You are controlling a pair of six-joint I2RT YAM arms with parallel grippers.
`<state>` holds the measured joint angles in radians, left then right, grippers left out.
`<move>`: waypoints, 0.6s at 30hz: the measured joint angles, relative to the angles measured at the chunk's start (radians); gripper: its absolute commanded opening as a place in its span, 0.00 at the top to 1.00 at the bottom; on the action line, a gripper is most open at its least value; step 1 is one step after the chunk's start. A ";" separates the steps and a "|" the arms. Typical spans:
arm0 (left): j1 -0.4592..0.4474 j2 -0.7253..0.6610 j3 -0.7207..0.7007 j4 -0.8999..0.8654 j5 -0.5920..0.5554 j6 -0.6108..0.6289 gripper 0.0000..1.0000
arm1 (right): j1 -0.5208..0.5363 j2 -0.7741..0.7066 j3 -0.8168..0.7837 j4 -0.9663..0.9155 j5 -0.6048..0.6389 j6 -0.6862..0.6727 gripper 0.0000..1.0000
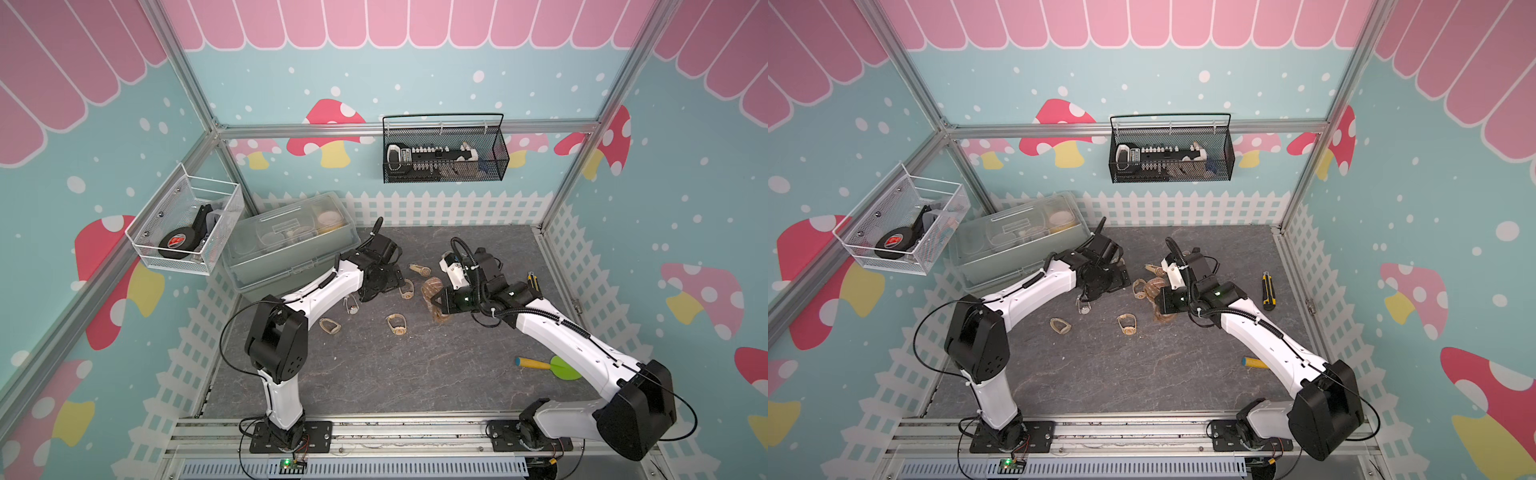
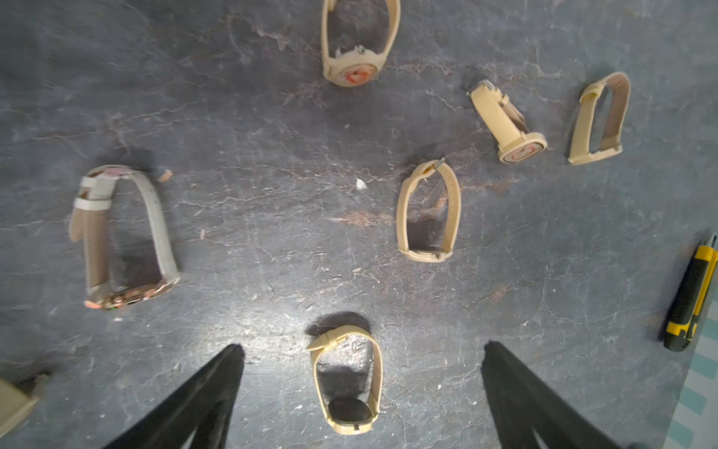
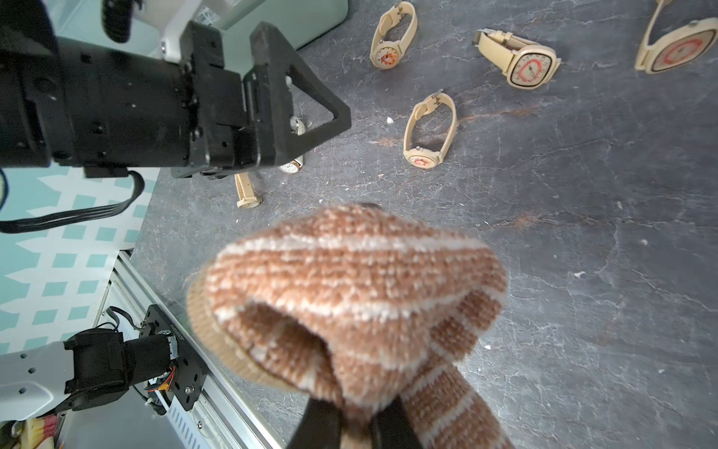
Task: Wipe the watch dial
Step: Pick up the watch at the center of the board.
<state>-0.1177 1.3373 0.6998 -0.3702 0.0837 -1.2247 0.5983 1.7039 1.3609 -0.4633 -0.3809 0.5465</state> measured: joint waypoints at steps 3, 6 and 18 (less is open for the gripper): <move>0.000 0.018 0.000 -0.001 -0.009 0.003 0.89 | 0.000 0.000 0.000 0.000 0.000 0.000 1.00; 0.000 0.031 -0.001 -0.005 -0.017 0.003 0.88 | 0.000 0.000 -0.001 0.000 0.002 0.000 1.00; 0.000 0.092 -0.005 -0.007 -0.029 0.025 0.81 | 0.000 0.000 -0.005 0.002 0.009 0.000 1.00</move>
<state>-0.1173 1.4292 0.6945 -0.3775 0.0551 -1.1995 0.5983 1.7039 1.3560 -0.4614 -0.3721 0.5465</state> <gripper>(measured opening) 0.186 0.085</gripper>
